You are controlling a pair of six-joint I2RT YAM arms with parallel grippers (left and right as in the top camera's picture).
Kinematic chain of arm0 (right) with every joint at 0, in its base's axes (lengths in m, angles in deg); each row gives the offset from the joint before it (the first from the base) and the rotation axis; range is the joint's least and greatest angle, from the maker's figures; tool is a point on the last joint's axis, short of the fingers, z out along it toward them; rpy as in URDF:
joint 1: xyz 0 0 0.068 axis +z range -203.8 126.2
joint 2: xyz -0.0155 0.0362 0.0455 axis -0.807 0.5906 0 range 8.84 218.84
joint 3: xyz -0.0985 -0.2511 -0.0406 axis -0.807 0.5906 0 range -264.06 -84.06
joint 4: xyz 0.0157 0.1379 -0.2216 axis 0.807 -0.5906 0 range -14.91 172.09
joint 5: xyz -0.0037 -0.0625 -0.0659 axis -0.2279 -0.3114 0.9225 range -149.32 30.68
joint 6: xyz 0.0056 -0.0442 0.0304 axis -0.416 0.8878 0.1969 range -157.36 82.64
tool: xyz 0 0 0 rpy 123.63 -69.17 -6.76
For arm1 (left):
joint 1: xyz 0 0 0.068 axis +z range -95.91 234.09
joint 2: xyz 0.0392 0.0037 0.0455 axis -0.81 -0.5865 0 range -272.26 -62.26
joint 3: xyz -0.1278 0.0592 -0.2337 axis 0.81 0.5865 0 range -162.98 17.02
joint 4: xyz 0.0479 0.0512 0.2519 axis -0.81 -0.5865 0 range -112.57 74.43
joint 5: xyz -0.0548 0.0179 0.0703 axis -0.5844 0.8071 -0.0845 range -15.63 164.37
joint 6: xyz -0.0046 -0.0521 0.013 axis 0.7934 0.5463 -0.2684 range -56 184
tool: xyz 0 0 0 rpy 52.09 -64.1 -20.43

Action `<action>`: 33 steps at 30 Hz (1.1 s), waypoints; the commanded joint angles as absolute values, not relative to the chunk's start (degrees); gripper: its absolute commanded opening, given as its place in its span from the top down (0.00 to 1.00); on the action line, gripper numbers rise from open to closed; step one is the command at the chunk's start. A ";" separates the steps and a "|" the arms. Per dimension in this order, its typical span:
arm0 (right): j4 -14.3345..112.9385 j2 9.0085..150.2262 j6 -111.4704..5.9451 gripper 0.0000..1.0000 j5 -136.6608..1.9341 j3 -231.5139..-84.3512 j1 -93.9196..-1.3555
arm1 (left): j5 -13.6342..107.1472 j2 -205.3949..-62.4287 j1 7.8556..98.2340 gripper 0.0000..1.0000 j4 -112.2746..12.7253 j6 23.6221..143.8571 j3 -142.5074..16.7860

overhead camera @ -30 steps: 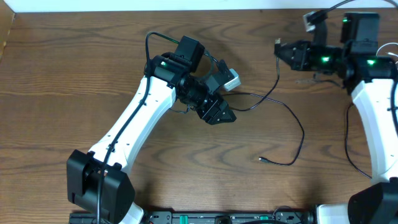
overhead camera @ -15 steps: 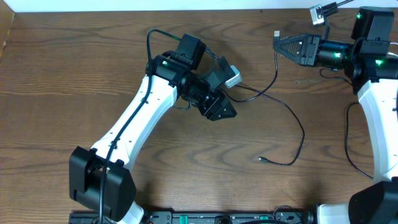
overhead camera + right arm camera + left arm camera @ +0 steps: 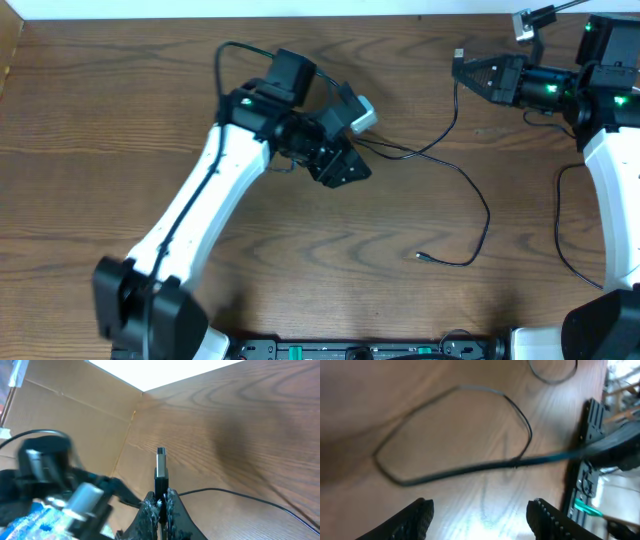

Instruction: Untangle cables

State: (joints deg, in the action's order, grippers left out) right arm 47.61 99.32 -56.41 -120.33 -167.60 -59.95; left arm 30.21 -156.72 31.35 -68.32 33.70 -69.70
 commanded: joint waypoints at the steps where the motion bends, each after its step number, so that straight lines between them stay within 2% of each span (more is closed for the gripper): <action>1: 47.61 98.43 -55.28 0.99 -122.26 -168.37 -60.17 | 30.47 -153.86 31.75 0.35 -66.88 32.93 -71.19; 10: 47.13 98.43 -52.94 0.99 -127.44 -168.37 -60.15 | 26.54 -158.36 31.75 0.35 -60.85 30.75 -69.77; 14: 46.71 98.43 -52.63 0.99 -127.42 -168.37 -60.15 | 22.67 -159.41 31.75 0.35 -60.67 28.58 -69.77; 23: 46.71 98.43 -52.48 0.99 -127.26 -168.37 -60.15 | 21.91 -160.92 31.96 0.38 -62.07 25.44 -69.77; 28: 46.78 98.43 -51.63 0.99 -126.76 -168.37 -60.41 | 12.29 -160.70 33.43 0.36 -62.40 24.98 -69.79; 33: 46.76 98.43 -51.63 0.99 -126.74 -168.37 -60.63 | 9.34 -160.70 33.78 0.33 -63.56 24.78 -69.79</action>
State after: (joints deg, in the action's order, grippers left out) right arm 46.80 99.32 -52.76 -125.71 -167.60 -60.11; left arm 14.30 -160.19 33.56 -63.10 26.49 -69.99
